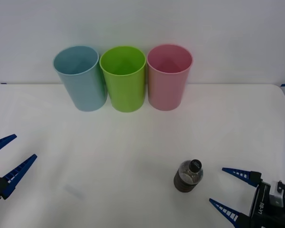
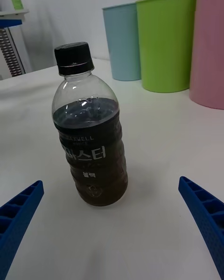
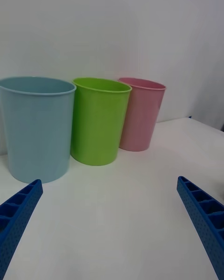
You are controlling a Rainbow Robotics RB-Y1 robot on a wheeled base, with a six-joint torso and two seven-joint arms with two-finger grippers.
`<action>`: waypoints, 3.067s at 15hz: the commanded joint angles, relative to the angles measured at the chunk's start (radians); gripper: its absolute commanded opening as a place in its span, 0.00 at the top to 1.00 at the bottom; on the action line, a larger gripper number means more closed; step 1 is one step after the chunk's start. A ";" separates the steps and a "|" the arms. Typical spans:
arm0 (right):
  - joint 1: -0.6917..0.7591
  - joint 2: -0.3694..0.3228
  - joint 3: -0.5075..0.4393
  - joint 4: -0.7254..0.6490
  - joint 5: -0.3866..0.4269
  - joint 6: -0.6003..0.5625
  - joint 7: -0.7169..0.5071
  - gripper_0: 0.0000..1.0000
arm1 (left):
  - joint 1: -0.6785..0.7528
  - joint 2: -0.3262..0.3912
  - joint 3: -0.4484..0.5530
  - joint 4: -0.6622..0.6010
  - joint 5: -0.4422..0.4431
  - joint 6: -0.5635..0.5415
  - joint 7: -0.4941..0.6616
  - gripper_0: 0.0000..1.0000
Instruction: Grasp the object on the table and drop it into the matching bin: aluminum can to the light blue bin, PET bottle to the pink bin.
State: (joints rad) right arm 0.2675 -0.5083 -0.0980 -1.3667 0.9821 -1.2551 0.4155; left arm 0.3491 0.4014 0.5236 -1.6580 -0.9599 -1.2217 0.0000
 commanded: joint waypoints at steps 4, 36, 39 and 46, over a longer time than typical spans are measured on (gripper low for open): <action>-0.027 0.002 0.078 0.000 0.000 0.037 0.020 0.00 | 0.000 0.000 0.000 0.000 0.000 0.000 0.000 0.00; -0.103 0.119 0.248 0.000 0.000 0.244 0.106 0.00 | 0.000 0.000 0.000 0.000 0.000 0.000 0.000 0.00; -0.103 0.119 0.247 0.000 -0.002 0.244 0.106 0.00 | 0.000 0.000 0.000 0.000 0.000 0.000 0.000 0.00; -0.105 0.119 0.247 0.000 -0.011 0.244 0.109 1.00 | 0.000 0.000 0.000 0.000 0.000 0.000 0.000 0.00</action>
State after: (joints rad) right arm 0.1628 -0.3898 0.1490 -1.3656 0.9718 -1.0098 0.5242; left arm 0.3491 0.4014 0.5236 -1.6581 -0.9599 -1.2217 0.0000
